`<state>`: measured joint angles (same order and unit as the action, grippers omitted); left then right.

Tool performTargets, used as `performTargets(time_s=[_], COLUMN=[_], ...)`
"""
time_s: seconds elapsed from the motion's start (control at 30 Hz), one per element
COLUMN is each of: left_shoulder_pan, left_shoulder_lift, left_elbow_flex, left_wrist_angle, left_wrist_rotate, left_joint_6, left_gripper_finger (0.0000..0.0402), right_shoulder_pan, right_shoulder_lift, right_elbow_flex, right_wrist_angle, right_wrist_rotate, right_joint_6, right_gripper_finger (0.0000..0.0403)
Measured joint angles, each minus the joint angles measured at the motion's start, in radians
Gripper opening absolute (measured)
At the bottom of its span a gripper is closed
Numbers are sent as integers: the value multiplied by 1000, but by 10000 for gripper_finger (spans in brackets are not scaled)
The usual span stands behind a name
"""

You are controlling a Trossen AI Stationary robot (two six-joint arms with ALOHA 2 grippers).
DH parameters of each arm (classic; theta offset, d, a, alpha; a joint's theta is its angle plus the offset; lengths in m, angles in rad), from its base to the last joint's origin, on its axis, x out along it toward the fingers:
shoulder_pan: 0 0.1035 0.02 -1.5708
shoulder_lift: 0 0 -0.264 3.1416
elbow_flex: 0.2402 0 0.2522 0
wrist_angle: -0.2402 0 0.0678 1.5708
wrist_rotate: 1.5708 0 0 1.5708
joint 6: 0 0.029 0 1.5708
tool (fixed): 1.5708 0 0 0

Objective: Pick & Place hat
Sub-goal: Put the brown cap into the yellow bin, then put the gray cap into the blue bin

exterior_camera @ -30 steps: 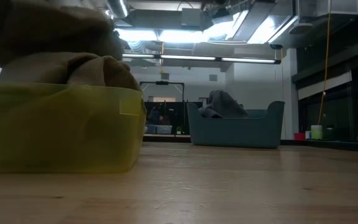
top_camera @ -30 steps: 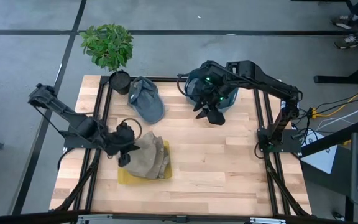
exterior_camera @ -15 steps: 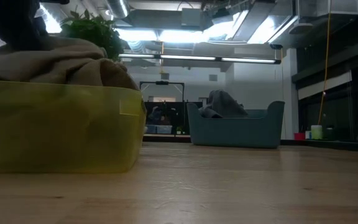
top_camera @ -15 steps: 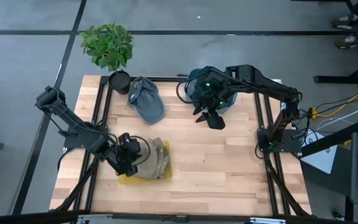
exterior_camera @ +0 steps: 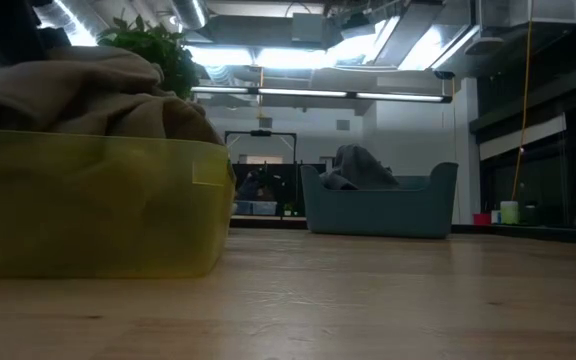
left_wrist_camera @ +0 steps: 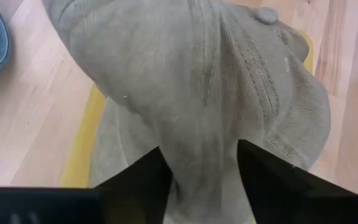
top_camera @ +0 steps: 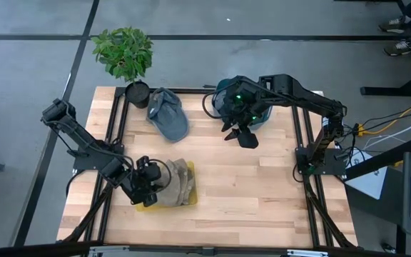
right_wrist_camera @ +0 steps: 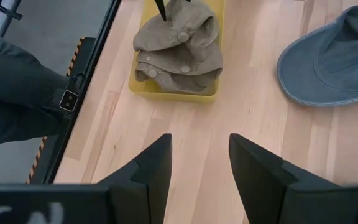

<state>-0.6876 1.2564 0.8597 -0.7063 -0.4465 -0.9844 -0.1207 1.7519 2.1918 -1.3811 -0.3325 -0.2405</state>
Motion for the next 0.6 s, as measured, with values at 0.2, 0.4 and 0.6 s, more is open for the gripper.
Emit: performTargets(time_s=[0.2, 0.4, 0.6], left_shoulder_pan=[1, 35, 87], left_shoulder_lift=[-32, -146, -267], left_elbow_flex=[0, 0, 0], left_wrist_angle=[-18, -26, -28], left_wrist_rotate=[-1, -8, -56], left_joint_6=[1, 2, 2], left_gripper_finger=[218, 225, 225], right_shoulder_pan=[0, 0, 0], right_shoulder_lift=[0, 0, 0], right_elbow_flex=[0, 0, 0], right_wrist_angle=[0, 0, 0], right_wrist_rotate=[0, 0, 0], right_joint_6=[-3, -3, -3], right_gripper_finger=[159, 159, 159])
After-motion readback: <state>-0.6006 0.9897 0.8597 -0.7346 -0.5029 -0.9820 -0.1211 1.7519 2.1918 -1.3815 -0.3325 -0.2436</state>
